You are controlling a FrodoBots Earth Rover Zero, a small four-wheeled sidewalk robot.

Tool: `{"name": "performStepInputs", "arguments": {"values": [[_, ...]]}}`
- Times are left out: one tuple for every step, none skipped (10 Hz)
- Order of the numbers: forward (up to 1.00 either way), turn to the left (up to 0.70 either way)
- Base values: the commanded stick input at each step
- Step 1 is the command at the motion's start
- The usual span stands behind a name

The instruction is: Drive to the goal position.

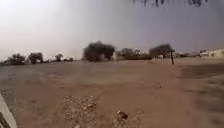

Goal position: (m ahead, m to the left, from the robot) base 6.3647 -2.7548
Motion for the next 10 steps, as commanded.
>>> {"name": "performStepInputs", "arguments": {"values": [[-0.5, 0.0], [-0.5, 0.0], [-0.5, 0.0], [-0.5, 0.0], [-0.5, 0.0], [-0.46, 0.0], [-0.42, 0.0], [0.0, 0.0], [0.0, 0.0], [0.0, 0.0]]}}
